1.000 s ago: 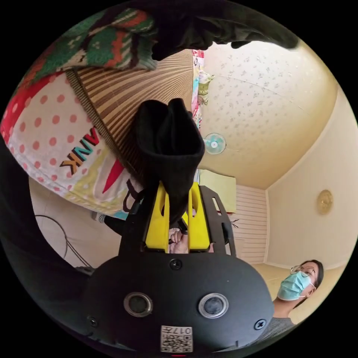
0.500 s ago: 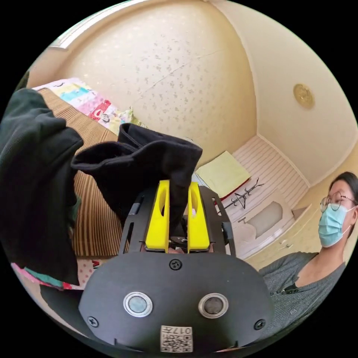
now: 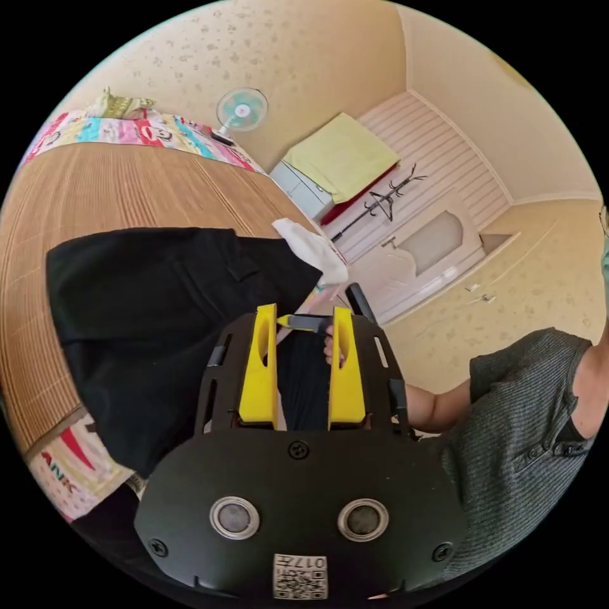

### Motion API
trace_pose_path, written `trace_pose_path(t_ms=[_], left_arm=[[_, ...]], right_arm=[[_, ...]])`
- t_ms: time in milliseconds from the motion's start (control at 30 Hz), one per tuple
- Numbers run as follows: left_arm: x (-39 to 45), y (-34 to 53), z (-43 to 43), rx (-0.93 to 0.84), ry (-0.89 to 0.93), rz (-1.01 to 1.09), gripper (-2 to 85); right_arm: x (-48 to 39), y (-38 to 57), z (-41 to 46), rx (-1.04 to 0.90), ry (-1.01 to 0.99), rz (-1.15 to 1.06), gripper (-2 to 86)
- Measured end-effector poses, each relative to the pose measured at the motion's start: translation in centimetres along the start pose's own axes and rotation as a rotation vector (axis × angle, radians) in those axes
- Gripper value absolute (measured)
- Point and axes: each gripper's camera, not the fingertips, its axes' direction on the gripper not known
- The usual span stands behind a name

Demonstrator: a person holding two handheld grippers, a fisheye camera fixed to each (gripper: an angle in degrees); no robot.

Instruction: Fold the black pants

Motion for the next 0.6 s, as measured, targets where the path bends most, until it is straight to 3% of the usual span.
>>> trace_pose_path(t_ms=[100,233,400,533,600], left_arm=[[-3.5,3.3,-6.8,0.166,-0.249,-0.174,14.9],[-10.1,7.2,-11.0,0.214,-0.357,-0.437,20.1],[-17.2,11.1,-4.6,-0.004,-0.158,-0.652,18.8],[-18.5,13.4,-4.8,0.128,-0.005,-0.693,10.1],[-19.6,13.6,-5.1,0.174,0.194,-0.664,7.9]], right_arm=[[2.9,1.0,-3.2,0.063,0.088,0.061,0.6],[1.2,1.5,-5.2,0.23,0.089,-0.03,0.4],[-6.6,0.3,-3.1,0.284,0.171,-0.345,0.3],[-12.4,-0.6,0.8,0.246,0.255,-0.602,0.4],[-13.2,-1.1,3.1,0.256,0.359,-0.66,0.4]])
